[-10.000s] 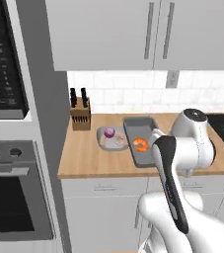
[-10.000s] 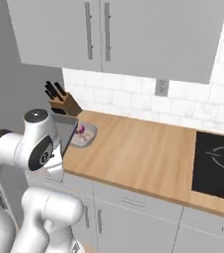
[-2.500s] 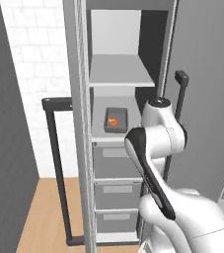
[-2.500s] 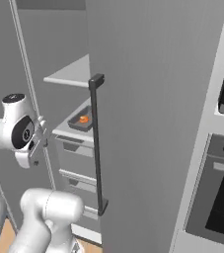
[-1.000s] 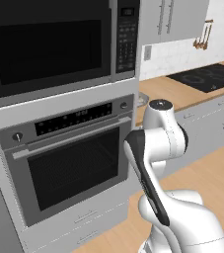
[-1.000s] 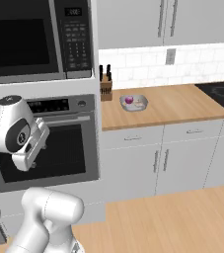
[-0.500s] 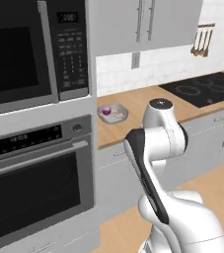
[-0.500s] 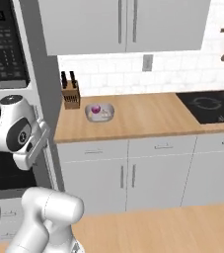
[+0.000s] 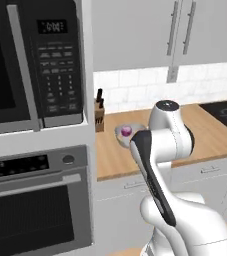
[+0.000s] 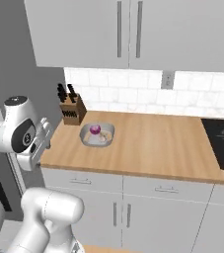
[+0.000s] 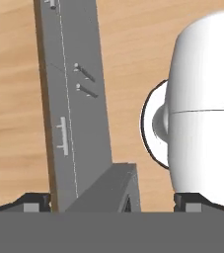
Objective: Take the meat container that has the shrimp and place it on the second highest rack of the freezer. Then take the vegetable container that has the onion and garlic and place it on the highest rack of the freezer.
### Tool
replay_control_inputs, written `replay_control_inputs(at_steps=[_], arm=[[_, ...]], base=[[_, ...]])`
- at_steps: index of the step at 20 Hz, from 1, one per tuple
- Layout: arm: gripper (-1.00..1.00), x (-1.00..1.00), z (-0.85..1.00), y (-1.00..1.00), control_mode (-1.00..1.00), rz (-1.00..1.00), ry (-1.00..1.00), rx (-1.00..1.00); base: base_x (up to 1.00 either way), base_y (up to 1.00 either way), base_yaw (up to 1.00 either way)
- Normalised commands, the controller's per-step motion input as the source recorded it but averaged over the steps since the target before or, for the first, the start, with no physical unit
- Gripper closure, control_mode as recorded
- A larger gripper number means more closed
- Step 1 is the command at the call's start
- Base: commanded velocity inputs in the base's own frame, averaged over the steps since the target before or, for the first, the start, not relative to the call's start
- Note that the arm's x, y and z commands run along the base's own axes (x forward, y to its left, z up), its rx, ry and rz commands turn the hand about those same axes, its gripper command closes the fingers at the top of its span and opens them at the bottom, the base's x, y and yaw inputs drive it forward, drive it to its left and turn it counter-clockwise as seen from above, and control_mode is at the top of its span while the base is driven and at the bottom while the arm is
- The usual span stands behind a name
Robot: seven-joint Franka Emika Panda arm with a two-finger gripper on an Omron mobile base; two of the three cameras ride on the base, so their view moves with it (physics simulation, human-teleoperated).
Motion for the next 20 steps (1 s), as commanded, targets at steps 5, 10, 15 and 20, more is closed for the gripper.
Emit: replay_control_inputs(at_steps=[5, 10, 15, 20], arm=[[-1.00, 0.00, 0.00, 0.00, 1.00, 0.00, 0.00, 0.00], [-1.00, 0.00, 0.00, 0.00, 1.00, 0.00, 0.00, 0.00], [-1.00, 0.19, 0.00, -0.14, -1.00, 0.18, 0.00, 0.00], [-1.00, 0.98, -0.68, -0.38, -1.00, 0.46, 0.12, 0.00]], base=[[0.11, -0.71, 0.12], [0.25, -0.23, 0.06], [0.58, 0.00, 0.10], [0.00, 0.00, 0.00]])
